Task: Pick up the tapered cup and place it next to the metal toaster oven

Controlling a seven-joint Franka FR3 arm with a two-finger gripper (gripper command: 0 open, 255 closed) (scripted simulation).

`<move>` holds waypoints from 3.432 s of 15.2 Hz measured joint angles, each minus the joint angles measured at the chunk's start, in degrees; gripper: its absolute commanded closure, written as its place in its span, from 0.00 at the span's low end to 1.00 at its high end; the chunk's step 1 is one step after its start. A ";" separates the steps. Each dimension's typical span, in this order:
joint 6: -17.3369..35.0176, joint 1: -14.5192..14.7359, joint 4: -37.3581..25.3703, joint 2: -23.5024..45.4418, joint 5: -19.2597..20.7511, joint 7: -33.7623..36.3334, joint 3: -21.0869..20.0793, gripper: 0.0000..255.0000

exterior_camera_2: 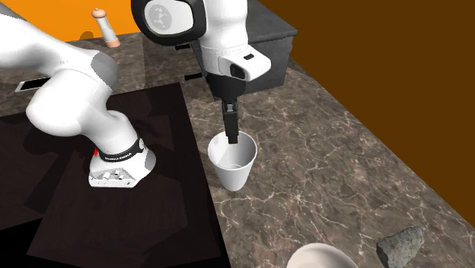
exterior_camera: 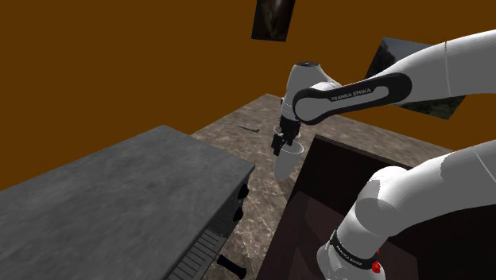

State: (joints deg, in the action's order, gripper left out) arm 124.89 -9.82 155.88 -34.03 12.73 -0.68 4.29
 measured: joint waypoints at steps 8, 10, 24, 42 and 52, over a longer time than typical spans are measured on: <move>5.56 -0.68 2.44 3.04 1.12 0.45 0.54 0.00; 5.64 -0.68 2.51 3.04 1.13 0.46 0.54 0.00; 4.40 -0.61 1.90 2.39 0.94 0.22 0.54 1.00; -11.21 0.31 -8.17 -3.24 -1.21 -1.96 -0.31 1.00; -19.22 0.45 -15.45 -4.06 -1.89 -3.27 -0.60 1.00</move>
State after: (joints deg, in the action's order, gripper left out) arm 105.67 -9.38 140.44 -38.08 10.84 -3.95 3.69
